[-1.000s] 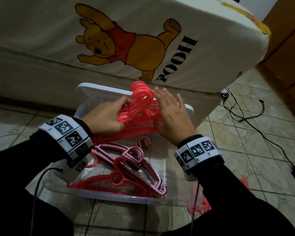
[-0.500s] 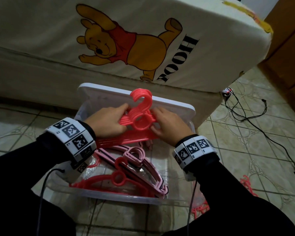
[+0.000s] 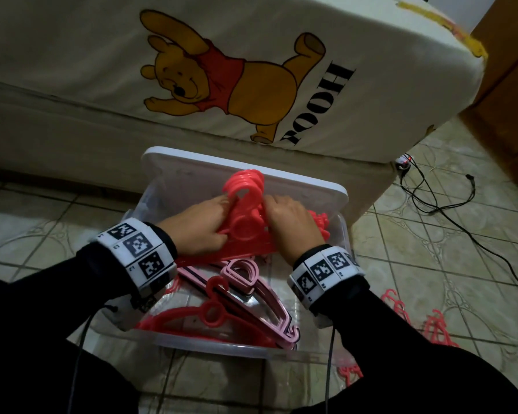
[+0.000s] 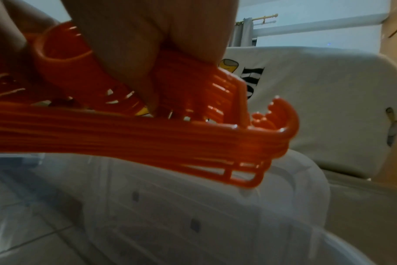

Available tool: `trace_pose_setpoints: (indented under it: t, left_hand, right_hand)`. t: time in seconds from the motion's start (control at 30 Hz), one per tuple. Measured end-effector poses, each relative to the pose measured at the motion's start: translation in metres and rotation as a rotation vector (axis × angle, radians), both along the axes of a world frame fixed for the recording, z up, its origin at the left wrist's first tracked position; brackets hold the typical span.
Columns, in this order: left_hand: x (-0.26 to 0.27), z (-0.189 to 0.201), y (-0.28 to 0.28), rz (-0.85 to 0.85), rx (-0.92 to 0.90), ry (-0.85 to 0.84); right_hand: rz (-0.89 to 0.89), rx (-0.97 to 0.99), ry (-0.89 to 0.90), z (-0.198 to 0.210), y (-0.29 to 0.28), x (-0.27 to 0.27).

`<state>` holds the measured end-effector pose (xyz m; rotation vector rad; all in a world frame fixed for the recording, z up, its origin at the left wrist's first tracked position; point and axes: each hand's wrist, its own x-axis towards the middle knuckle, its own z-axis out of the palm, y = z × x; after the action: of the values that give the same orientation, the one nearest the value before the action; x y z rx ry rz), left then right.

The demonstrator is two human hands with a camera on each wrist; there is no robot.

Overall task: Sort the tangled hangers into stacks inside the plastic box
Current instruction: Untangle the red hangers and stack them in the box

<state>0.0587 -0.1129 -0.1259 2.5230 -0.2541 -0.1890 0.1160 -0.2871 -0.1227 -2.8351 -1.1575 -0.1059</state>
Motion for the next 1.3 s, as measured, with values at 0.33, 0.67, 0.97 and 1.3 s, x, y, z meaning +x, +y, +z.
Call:
trace_pose_setpoints:
  t: [0.33, 0.67, 0.97, 1.3]
  left_hand:
    - [0.004, 0.011, 0.016, 0.156, 0.468, -0.2]
    - [0.006, 0.021, 0.069, 0.288, 0.446, -0.215]
    - [0.009, 0.024, 0.067, 0.288, 0.408, -0.194]
    - [0.014, 0.022, 0.064, 0.234, 0.471, -0.207]
  right_hand:
    - [-0.027, 0.172, 0.149, 0.002, 0.002, 0.012]
    - [-0.369, 0.191, 0.479, 0.007, -0.04, 0.039]
    - [0.233, -0.348, 0.361, -0.041, 0.036, -0.028]
    - [0.82, -0.59, -0.055, -0.089, 0.135, -0.078]
